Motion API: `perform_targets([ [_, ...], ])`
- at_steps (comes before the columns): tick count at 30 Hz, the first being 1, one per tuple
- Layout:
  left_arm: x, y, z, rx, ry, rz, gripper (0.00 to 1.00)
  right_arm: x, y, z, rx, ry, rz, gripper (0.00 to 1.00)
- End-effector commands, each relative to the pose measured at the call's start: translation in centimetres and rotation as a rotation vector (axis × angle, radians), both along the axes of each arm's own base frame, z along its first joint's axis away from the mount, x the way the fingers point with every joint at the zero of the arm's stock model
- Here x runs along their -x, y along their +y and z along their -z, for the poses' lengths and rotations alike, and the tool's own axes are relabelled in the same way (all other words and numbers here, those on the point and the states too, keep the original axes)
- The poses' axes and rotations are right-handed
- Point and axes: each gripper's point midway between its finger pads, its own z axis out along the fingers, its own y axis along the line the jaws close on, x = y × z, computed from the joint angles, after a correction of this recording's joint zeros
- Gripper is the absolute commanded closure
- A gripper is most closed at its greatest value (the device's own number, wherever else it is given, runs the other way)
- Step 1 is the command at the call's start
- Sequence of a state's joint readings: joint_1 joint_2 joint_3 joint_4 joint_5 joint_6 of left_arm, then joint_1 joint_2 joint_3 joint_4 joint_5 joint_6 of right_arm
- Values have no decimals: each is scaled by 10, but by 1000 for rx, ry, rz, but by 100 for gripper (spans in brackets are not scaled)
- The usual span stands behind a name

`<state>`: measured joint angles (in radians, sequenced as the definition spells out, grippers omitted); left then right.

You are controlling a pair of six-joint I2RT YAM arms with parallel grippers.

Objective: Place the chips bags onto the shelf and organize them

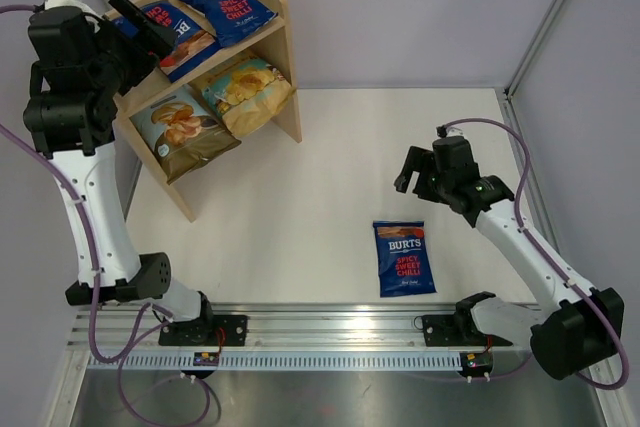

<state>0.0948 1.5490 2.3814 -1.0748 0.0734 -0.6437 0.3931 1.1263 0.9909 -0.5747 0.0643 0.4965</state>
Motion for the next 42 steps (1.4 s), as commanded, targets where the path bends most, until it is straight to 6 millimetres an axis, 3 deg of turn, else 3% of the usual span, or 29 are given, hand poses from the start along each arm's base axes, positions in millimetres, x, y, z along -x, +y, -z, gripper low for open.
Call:
perform_targets([
  [1, 42, -14, -38, -74, -139, 91, 1, 2, -34, 33, 95, 79, 70, 10],
  [5, 79, -29, -28, -114, -171, 169, 1, 8, -64, 63, 140, 104, 227, 11],
  [8, 99, -40, 2, -126, -146, 225, 1, 13, -79, 74, 153, 91, 301, 11],
  [9, 98, -43, 25, -119, -109, 249, 1, 13, -76, 75, 133, 88, 295, 11],
  [12, 118, -55, 46, -117, -110, 310, 1, 19, -66, 88, 78, 127, 279, 12],
  [13, 124, -59, 69, -106, -77, 330, 1, 19, -64, 93, 62, 137, 283, 15],
  [15, 131, -62, 84, -103, -77, 348, 1, 28, -62, 107, 18, 174, 331, 19],
  [16, 140, -63, 98, -103, -73, 353, 1, 24, -57, 102, -31, 131, 330, 21],
  [17, 142, -63, 106, -111, -66, 354, 1, 33, -58, 115, -58, 152, 358, 25],
  [23, 156, -63, 148, -155, 0, 387, 1, 43, -61, 127, -74, 161, 385, 33],
  [31, 162, -76, 193, -133, 63, 480, 1, 51, -44, 160, -133, 249, 342, 49],
  [35, 165, -82, 217, -114, 108, 523, 1, 51, -41, 160, -146, 251, 337, 55],
  [37, 167, -85, 228, -95, 118, 537, 1, 52, -41, 160, -160, 242, 343, 62],
  [38, 167, -88, 230, -88, 111, 547, 1, 52, -39, 159, -170, 240, 339, 72],
  [42, 167, -99, 249, -46, 114, 587, 1, 50, -36, 149, -208, 214, 340, 84],
])
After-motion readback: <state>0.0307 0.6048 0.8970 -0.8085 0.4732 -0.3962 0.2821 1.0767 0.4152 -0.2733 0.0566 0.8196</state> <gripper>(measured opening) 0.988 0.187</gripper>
